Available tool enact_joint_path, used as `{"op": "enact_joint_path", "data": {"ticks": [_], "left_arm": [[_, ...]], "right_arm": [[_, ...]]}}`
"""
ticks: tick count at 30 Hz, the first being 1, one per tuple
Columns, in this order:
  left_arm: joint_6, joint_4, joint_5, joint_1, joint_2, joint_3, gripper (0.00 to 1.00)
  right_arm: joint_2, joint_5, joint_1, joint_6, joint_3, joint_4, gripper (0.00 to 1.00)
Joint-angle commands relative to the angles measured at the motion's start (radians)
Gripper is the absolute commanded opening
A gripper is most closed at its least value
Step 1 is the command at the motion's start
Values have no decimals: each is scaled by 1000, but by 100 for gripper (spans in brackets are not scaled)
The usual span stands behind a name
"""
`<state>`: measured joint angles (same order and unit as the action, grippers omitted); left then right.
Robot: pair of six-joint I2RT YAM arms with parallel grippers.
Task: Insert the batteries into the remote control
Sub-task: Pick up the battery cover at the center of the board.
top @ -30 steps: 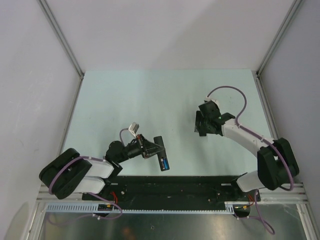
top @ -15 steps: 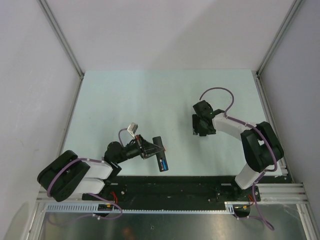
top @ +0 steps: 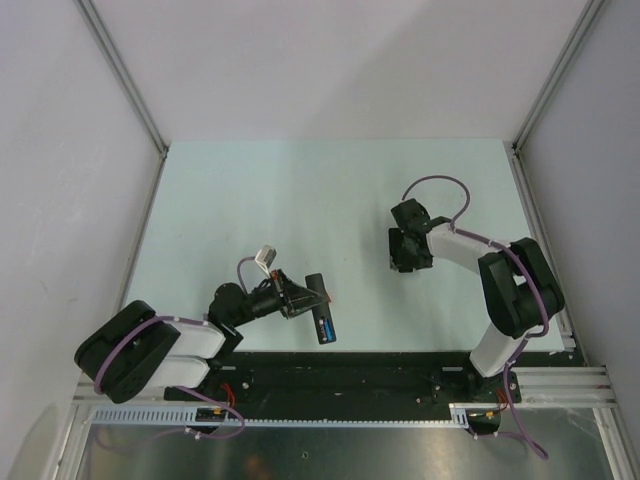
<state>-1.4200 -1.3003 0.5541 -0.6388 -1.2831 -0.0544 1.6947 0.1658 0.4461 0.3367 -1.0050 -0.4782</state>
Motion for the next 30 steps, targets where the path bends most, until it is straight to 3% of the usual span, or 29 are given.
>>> {"op": "enact_joint_path", "data": {"ticks": [1,9,13,20,24,30], "left_arm": [[23,-248,20,7,-8,8,0],[26,-248,18,7,-10,11,0],[26,-248,20,7,-10,11,0],[26,-248,20,7,-19,8,0],[26,-246,10,7,-22,7,0],[16,-248,-8,7,-45,-31,0]], "right_arm": [[34,-25,-15,-19,-35,32,61],[57,-51,-15,-21,-35,35,56],[59,-54,-15,-21,-35,27,46],[57,0,2,-18,-35,-5,40],[22,31,17,-7,-35,-14,33],[-62,18,40,12,-35,-45,31]]}}
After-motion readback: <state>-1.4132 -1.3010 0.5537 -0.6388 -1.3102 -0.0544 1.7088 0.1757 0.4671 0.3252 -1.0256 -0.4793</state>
